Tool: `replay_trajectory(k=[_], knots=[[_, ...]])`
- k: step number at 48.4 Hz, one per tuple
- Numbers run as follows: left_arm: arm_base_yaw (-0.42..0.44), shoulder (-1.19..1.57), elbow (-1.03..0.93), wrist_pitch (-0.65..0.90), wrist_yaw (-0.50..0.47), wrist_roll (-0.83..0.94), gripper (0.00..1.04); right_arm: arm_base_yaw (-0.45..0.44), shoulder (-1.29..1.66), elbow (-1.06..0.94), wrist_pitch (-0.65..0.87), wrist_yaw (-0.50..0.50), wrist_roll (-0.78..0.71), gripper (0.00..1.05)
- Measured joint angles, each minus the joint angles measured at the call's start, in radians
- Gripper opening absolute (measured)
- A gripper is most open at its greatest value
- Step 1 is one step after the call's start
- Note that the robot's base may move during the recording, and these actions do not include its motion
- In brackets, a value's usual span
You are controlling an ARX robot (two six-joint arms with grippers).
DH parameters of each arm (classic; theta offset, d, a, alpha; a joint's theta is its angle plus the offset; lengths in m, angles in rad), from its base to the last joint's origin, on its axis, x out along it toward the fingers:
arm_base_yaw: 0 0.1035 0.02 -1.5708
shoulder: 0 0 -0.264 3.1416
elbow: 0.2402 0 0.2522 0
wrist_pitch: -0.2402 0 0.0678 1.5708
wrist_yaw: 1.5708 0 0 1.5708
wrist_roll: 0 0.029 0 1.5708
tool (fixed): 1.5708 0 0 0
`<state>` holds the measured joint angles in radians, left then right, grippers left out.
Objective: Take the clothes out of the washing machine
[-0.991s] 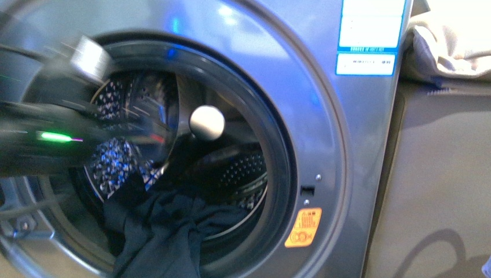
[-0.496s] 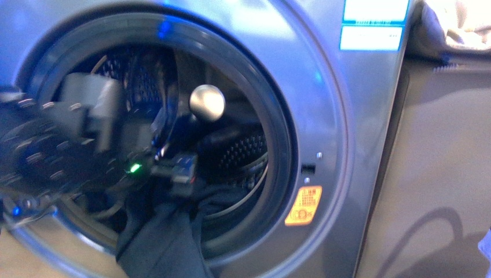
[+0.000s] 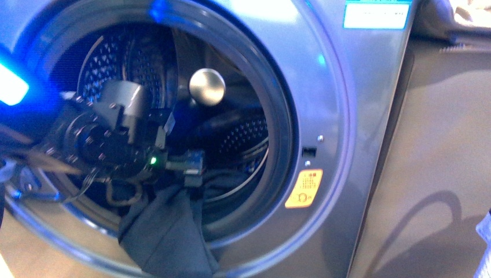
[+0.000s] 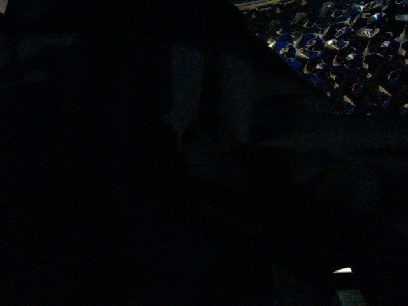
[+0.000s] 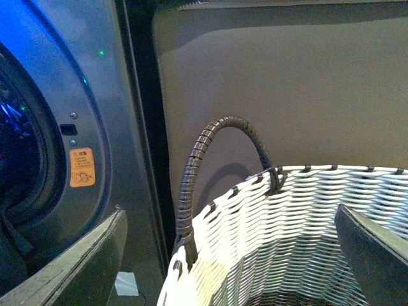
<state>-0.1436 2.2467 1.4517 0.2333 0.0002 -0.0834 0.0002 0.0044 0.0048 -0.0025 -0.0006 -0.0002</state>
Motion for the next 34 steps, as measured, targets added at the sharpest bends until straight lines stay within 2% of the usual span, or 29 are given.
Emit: replay_trajectory(k=[8,13,19,34], knots=[[-0.003,0.015,0.013,-0.077,0.011,0.019,0.98,0.000,0.000,0.000,0.000,0.000,0.000,0.97],[-0.016,0.018,0.013,-0.158,0.041,0.088,0.98,0.000,0.000,0.000,0.000,0.000,0.000,0.97],[-0.031,0.018,0.006,-0.182,0.049,0.147,0.98,0.000,0.000,0.000,0.000,0.000,0.000,0.97],[-0.035,0.018,0.026,-0.219,0.104,0.032,0.98,0.000,0.000,0.000,0.000,0.000,0.000,0.97]])
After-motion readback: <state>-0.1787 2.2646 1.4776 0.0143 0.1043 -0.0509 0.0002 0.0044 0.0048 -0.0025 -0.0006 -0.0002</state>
